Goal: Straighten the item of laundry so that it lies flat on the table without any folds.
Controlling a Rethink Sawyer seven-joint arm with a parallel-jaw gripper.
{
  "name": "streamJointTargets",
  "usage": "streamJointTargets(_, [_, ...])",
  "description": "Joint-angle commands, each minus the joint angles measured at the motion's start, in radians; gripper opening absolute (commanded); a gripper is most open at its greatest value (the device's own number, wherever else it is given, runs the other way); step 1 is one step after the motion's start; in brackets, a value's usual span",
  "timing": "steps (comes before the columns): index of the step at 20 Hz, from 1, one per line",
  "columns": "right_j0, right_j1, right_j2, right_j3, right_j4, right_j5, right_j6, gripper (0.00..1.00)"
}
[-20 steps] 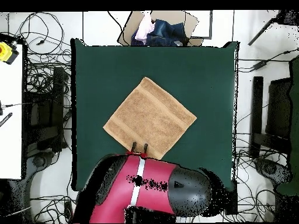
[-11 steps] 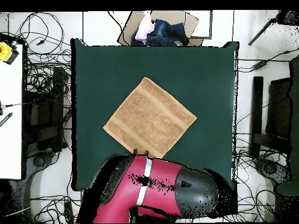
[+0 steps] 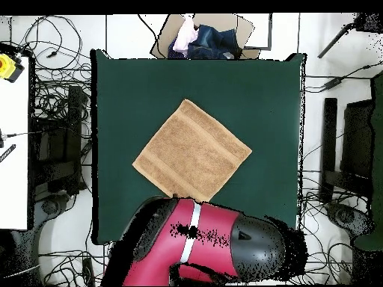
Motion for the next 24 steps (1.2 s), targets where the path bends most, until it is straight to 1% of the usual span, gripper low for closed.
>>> streamJointTargets(1, [-0.006, 0.080, 0.076, -0.070, 0.062, 0.142, 0.279, 1.00])
streamJointTargets(6, [-0.009, 0.109, 0.077, -0.098, 0.058, 0.143, 0.277, 1.00])
streamJointTargets(11, [-0.008, 0.109, 0.073, -0.111, 0.052, 0.149, 0.263, 1.00])
streamJointTargets(12, [-0.007, 0.109, 0.070, -0.115, 0.048, 0.148, 0.258, 0.00])
streamJointTargets(15, [-0.012, 0.113, 0.070, -0.118, 0.042, 0.149, 0.260, 0.00])
streamJointTargets(17, [-0.019, 0.113, 0.081, -0.111, 0.061, 0.186, 0.258, 0.00])
streamJointTargets(21, [-0.034, 0.117, 0.090, -0.107, 0.056, 0.213, 0.257, 0.00])
streamJointTargets(24, [-0.039, 0.101, 0.094, -0.090, 0.063, 0.239, 0.249, 0.00])
